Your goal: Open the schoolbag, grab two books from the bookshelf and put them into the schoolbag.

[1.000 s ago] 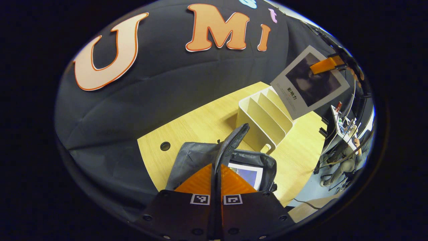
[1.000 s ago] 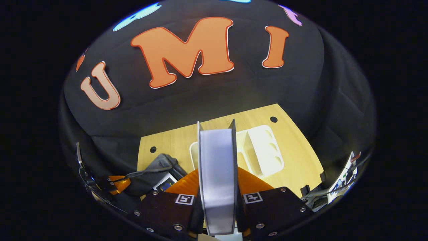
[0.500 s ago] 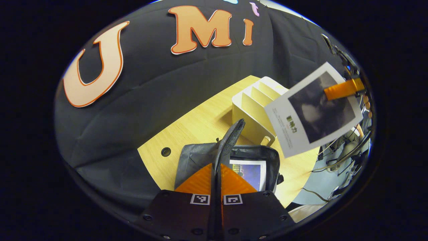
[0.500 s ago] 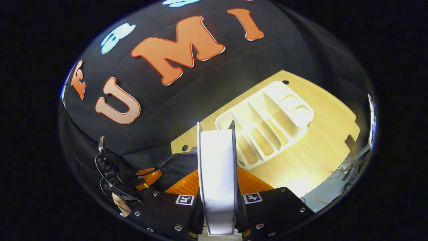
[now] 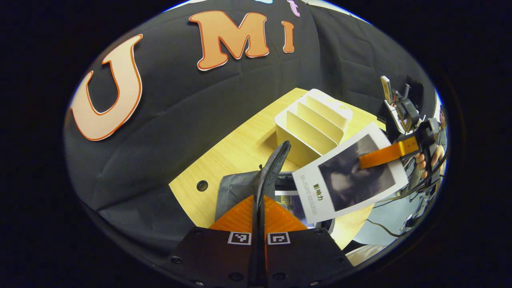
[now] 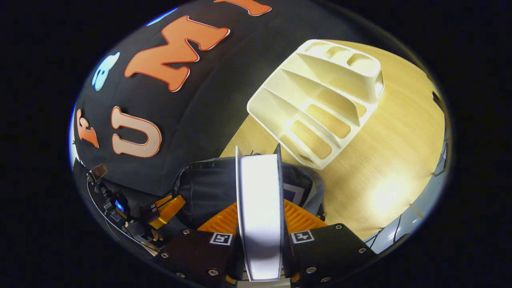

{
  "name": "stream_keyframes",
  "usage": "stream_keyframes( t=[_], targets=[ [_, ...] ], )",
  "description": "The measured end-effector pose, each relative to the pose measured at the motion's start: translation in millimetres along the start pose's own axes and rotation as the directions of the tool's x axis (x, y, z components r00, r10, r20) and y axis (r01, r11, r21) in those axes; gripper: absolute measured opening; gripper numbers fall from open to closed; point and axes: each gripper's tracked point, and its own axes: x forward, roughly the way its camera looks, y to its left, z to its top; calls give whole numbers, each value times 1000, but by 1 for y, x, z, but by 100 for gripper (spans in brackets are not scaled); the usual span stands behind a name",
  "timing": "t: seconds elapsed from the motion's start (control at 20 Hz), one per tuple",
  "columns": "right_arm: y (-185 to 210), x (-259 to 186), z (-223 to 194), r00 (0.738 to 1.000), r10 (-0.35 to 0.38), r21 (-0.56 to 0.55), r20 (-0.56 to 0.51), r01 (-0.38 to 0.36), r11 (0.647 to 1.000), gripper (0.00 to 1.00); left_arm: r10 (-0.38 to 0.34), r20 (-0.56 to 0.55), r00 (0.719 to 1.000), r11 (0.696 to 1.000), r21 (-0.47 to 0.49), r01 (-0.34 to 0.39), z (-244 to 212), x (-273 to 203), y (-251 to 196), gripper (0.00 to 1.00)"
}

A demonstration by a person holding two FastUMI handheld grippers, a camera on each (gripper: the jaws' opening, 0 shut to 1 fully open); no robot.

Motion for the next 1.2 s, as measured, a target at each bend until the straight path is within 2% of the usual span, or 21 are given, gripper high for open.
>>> stream_keyframes(
  t=[0.15, 0.25, 0.65, 0.8, 0.95, 1.05, 1.1, 1.15, 1.2],
  targets=[
    [-8, 34, -14, 999, 0, 63, -37, 3, 998, 39, 6, -3, 1000, 1000, 29, -6, 2, -1, -1, 1],
    [-10, 53, -21, 999, -2, 61, -44, 5, 998, 39, 8, -1, 1000, 999, 43, -8, 3, -1, -2, 0],
    [25, 117, -50, 993, 121, 139, -14, -118, 983, 38, 4, -2, 1000, 997, 82, -3, 8, -12, -22, 1],
    [32, 138, -55, 991, 131, 201, 19, -133, 971, 39, 6, 3, 1000, 994, 109, -6, 12, -12, -27, 1],
    [28, 148, -49, 991, 106, 243, 82, -123, 962, 40, 23, 3, 1000, 988, 152, -23, 15, -13, -28, 1],
    [21, 150, -51, 996, 68, 256, 66, -83, 963, 41, 34, 3, 999, 988, 152, -34, 12, -12, -26, 1],
    [11, 150, -52, 998, 29, 248, 55, -42, 968, 44, 40, 1, 999, 988, 151, -40, 10, -13, -25, 1],
    [2, 151, -54, 999, -3, 237, 48, -9, 972, 55, 36, 0, 999, 989, 145, -36, 9, -12, -26, 1],
    [-2, 146, -55, 999, -19, 228, 38, 10, 974, 61, 25, 0, 1000, 991, 132, -25, 7, -11, -28, 1]
  ],
)
